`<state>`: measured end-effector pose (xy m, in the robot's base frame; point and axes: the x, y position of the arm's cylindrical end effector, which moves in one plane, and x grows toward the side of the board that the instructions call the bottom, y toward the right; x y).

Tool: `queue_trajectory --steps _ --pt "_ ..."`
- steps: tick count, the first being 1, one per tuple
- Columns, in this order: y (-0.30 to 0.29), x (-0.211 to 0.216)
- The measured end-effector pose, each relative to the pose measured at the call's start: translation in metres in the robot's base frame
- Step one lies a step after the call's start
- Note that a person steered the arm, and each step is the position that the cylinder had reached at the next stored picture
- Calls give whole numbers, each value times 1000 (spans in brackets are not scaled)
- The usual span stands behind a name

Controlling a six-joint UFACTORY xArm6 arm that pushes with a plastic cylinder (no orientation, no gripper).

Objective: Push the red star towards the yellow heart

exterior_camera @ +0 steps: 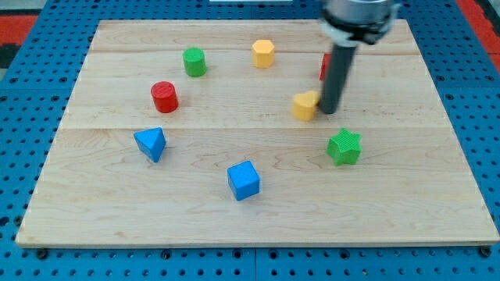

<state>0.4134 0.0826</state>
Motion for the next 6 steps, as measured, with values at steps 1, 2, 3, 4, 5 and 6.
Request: queue_trajectory --steps 1,2,3,4,5,6 --pt "-37 2" --pt "15 -18" --pt "137 -33" --pt "135 -90" --pt "78 -104" --pt "69 -108"
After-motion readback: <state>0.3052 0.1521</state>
